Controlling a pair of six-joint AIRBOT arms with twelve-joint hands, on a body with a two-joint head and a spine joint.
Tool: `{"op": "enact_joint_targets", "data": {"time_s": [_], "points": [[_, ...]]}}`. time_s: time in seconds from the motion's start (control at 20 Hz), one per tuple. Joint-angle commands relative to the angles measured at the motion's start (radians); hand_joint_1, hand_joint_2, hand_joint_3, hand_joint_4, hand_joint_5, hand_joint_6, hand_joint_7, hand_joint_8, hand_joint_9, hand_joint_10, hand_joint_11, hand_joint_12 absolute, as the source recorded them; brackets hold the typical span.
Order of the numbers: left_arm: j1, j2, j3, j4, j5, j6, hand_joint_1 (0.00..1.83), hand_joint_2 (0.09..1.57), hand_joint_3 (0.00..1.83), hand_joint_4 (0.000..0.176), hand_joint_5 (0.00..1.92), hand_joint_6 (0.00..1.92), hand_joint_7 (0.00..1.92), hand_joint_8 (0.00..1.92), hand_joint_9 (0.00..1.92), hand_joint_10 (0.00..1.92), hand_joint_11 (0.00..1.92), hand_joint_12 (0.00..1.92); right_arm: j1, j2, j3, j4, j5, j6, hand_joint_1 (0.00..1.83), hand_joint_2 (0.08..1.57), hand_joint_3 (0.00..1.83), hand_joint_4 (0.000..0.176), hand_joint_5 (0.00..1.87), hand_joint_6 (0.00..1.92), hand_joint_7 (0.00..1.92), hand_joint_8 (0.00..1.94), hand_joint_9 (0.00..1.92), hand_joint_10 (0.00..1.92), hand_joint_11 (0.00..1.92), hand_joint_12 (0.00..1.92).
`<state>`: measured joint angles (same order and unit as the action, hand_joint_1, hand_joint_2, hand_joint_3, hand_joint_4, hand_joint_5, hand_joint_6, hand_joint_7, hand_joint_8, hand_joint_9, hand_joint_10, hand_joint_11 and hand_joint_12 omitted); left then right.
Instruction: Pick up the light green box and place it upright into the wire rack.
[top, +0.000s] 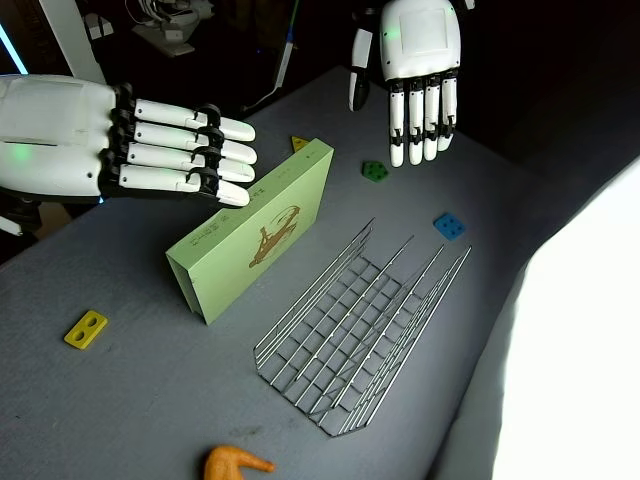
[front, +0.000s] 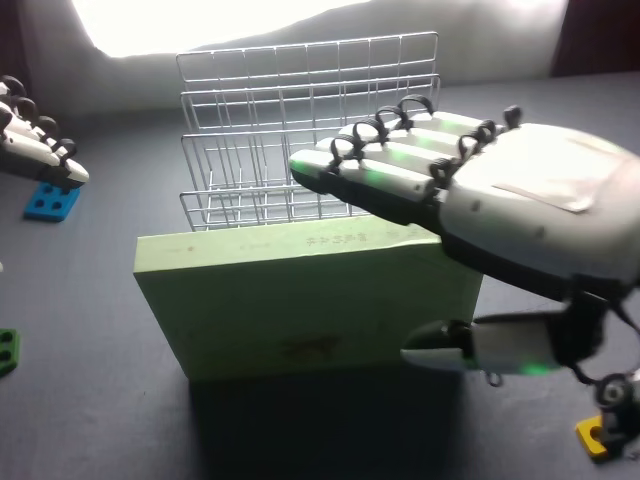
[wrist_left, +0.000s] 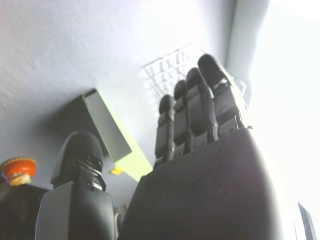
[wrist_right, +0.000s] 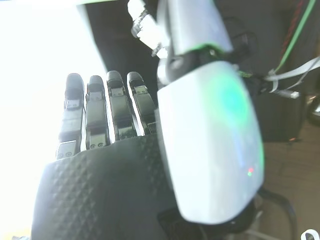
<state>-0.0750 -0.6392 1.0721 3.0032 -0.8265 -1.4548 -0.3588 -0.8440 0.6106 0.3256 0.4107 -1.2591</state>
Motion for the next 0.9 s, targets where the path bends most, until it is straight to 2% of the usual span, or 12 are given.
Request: {"op": "enact_joint_targets", "data": {"time_s": [0.0, 0.05, 0.15, 0.25, 0.4, 0.5, 0.55, 0.65, 0.7, 0.85], "points": [[-0.008, 0.0, 0.006, 0.009, 0.08, 0.004, 0.36, 1.24, 0.0, 0.02, 0.16, 0.0, 0.18, 0.0, 0.2, 0.0, 0.0, 0.72, 0.016, -0.005, 0.007, 0.004, 0.103, -0.005, 1.04, 1.04, 0.01, 0.004, 0.02, 0.0, 0.05, 0.0, 0.04, 0.0, 0.0, 0.28], [-0.002, 0.0, 0.009, 0.009, 0.08, -0.006, 0.36, 1.24, 0.01, 0.02, 0.16, 0.0, 0.18, 0.0, 0.19, 0.0, 0.0, 0.72, 0.017, -0.034, 0.028, 0.017, 0.095, -0.009, 1.03, 1.04, 0.01, 0.003, 0.02, 0.0, 0.04, 0.0, 0.05, 0.0, 0.0, 0.29], [0.003, 0.0, 0.014, 0.009, 0.08, -0.014, 0.4, 1.22, 0.0, 0.017, 0.17, 0.0, 0.21, 0.01, 0.21, 0.01, 0.0, 0.79, 0.022, -0.069, 0.058, 0.042, 0.077, -0.009, 1.09, 1.0, 0.0, 0.003, 0.08, 0.01, 0.1, 0.01, 0.09, 0.01, 0.0, 0.46], [0.006, -0.003, 0.028, 0.009, 0.08, -0.033, 0.4, 1.23, 0.0, 0.006, 0.17, 0.0, 0.21, 0.0, 0.21, 0.0, 0.0, 0.83, 0.035, -0.099, 0.09, 0.092, 0.041, -0.009, 1.07, 1.01, 0.0, 0.002, 0.07, 0.0, 0.08, 0.0, 0.08, 0.0, 0.0, 0.4], [0.018, -0.009, 0.053, 0.009, 0.08, -0.067, 0.35, 1.24, 0.0, 0.008, 0.14, 0.0, 0.17, 0.0, 0.21, 0.0, 0.0, 0.79, 0.067, -0.141, 0.142, 0.173, -0.017, -0.008, 1.02, 1.04, 0.01, 0.002, 0.05, 0.0, 0.06, 0.0, 0.07, 0.0, 0.0, 0.44], [0.021, -0.01, 0.056, 0.009, 0.08, -0.067, 0.4, 1.23, 0.0, 0.006, 0.15, 0.0, 0.2, 0.0, 0.23, 0.01, 0.0, 0.85, 0.089, -0.166, 0.175, 0.201, -0.066, -0.008, 1.05, 0.98, 0.0, 0.014, 0.1, 0.01, 0.1, 0.01, 0.1, 0.01, 0.0, 0.55], [0.02, -0.01, 0.055, 0.009, 0.08, -0.067, 0.41, 1.23, 0.0, 0.004, 0.15, 0.0, 0.21, 0.0, 0.23, 0.01, 0.0, 0.86, 0.096, -0.178, 0.188, 0.204, -0.089, -0.008, 1.06, 0.99, 0.0, 0.008, 0.09, 0.0, 0.08, 0.0, 0.1, 0.0, 0.0, 0.54], [0.02, -0.011, 0.047, 0.009, 0.08, -0.067, 0.41, 1.23, 0.0, 0.007, 0.15, 0.0, 0.2, 0.0, 0.23, 0.0, 0.0, 0.83, 0.101, -0.211, 0.22, 0.204, -0.132, -0.009, 1.04, 1.02, 0.0, 0.007, 0.05, 0.0, 0.07, 0.0, 0.07, 0.0, 0.0, 0.45], [0.02, -0.011, 0.043, 0.009, 0.08, -0.067, 0.4, 1.23, 0.0, 0.013, 0.15, 0.0, 0.21, 0.0, 0.24, 0.01, 0.0, 0.85, 0.102, -0.219, 0.227, 0.204, -0.138, -0.01, 1.04, 1.02, 0.0, 0.012, 0.05, 0.0, 0.07, 0.0, 0.07, 0.0, 0.0, 0.44], [0.028, -0.01, 0.024, 0.009, 0.08, -0.068, 0.39, 1.23, 0.0, 0.012, 0.16, 0.0, 0.22, 0.0, 0.24, 0.0, 0.0, 0.84, 0.101, -0.252, 0.255, 0.204, -0.141, -0.015, 1.03, 1.01, 0.0, 0.016, 0.04, 0.0, 0.07, 0.0, 0.07, 0.0, 0.0, 0.41]]}}
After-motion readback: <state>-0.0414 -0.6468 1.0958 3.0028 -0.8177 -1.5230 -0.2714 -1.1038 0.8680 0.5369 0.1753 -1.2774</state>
